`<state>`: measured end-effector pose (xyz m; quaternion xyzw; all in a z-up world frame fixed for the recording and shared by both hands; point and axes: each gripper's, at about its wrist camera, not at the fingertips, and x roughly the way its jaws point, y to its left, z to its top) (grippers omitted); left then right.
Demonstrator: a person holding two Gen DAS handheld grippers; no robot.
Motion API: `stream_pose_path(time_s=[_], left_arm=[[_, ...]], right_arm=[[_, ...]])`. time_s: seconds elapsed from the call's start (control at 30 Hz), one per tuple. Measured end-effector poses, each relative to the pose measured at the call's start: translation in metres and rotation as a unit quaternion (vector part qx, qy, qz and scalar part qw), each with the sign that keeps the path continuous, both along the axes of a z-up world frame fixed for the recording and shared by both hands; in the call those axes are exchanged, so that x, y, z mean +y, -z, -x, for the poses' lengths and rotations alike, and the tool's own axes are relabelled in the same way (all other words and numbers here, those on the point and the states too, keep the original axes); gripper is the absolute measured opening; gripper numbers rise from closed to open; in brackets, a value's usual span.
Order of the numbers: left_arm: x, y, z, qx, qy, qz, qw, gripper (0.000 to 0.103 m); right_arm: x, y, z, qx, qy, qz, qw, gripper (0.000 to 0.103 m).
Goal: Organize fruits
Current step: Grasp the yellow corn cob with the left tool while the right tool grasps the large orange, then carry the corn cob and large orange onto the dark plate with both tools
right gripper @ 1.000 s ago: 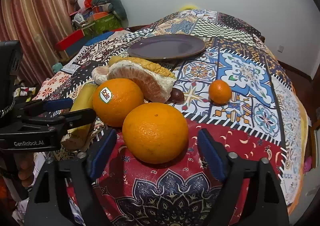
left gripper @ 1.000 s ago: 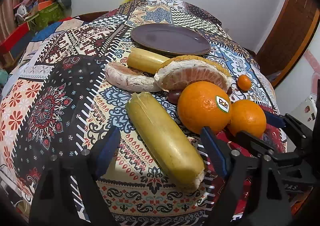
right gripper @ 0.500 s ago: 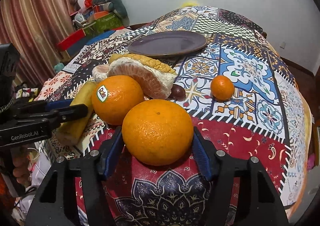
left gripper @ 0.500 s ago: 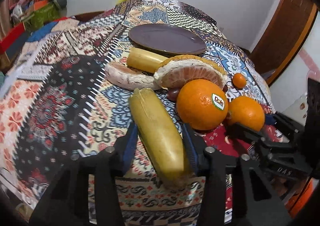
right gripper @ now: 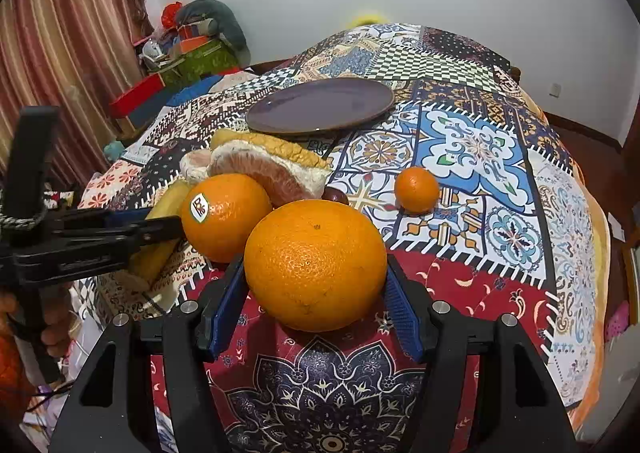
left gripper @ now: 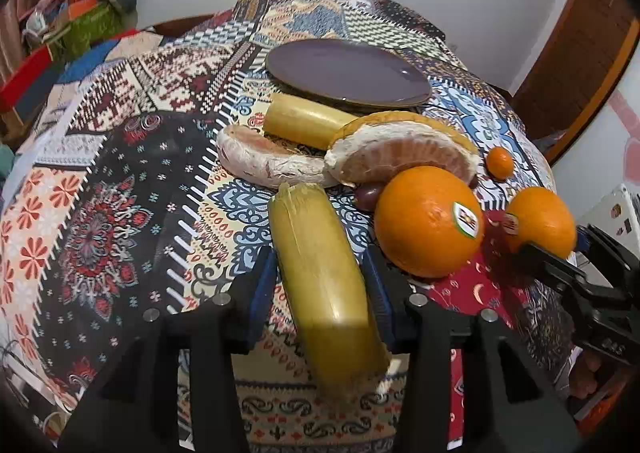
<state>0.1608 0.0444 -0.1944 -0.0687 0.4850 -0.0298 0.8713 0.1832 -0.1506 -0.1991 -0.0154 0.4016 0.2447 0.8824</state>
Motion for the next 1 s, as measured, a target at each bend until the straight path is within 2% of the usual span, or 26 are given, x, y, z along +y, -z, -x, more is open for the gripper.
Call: stream_pose_path(time_s=[0.2, 0.3, 0.67, 1.0], left_arm=[[0.000, 0.002, -0.004, 0.003, -0.005, -0.003, 1.0000, 0.043], [0.004, -0.004, -0.001, 0.000, -0.011, 0.009, 0.9999, 0.041], [0.014, -0.051, 0.008, -0.062, -0.024, 0.008, 0.9978, 0.039], [0.026, -0.085, -0.014, -0.113, -0.038, 0.015, 0.9928, 0.038]], right_arm=[[-0.003, -0.010, -0.001, -0.010, 0.005, -0.003, 1.000, 0.062], [-0.005, -0.019, -0.001, -0.023, 0.008, -0.003, 1.000, 0.062], [-0.006, -0.051, -0.015, -0.077, 0.022, -0.006, 0.997, 0.061], [0.001, -0.071, -0.044, -0.109, 0.034, -0.010, 0.993, 0.062]])
